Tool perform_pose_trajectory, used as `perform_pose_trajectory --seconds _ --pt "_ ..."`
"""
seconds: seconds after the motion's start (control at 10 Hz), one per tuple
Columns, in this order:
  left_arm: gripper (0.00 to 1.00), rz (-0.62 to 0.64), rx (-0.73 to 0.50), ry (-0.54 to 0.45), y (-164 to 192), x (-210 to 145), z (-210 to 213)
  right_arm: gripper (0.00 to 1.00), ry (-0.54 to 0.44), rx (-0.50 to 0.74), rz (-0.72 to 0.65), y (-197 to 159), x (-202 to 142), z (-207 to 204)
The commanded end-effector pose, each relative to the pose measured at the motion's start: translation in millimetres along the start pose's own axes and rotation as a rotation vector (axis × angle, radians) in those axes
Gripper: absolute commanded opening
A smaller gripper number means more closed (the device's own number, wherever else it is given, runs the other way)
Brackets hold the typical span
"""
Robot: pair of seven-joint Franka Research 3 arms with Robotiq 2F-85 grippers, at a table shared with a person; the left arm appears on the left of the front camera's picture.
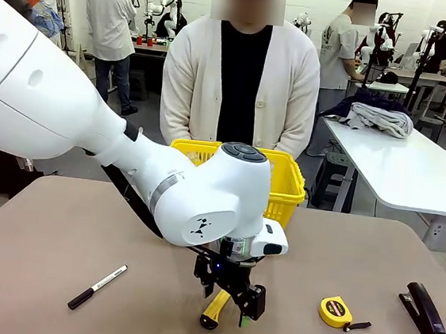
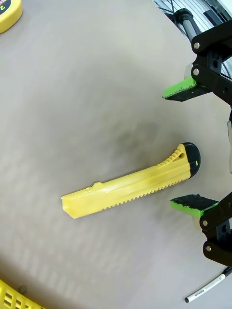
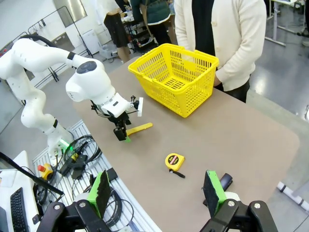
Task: Place the items the person wants into the basket.
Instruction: Pick up the item the person points to and place it in the Market Basket.
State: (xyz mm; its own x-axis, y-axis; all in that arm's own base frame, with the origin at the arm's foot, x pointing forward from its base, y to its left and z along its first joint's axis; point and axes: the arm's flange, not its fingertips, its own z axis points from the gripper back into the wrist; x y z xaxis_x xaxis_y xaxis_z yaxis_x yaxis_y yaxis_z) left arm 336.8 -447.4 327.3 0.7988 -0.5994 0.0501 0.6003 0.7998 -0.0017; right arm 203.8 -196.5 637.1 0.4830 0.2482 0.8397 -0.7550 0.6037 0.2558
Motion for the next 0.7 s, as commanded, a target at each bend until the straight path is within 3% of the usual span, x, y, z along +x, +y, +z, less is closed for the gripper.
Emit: perform_pose_trajectory --seconds 0.0,0.5,0.6 --pt "1.00 0.006 0.045 0.006 -2 8 -6 1.00 -0.023 0.017 0.013 0 2 0" --pt "1.00 -0.024 0.049 0.003 3 11 -18 1.00 -0.023 0.017 0.013 0 2 0" --pt "0.65 -0.051 0.044 -0.007 3 10 -18 1.00 -0.023 0.017 0.013 0 2 0"
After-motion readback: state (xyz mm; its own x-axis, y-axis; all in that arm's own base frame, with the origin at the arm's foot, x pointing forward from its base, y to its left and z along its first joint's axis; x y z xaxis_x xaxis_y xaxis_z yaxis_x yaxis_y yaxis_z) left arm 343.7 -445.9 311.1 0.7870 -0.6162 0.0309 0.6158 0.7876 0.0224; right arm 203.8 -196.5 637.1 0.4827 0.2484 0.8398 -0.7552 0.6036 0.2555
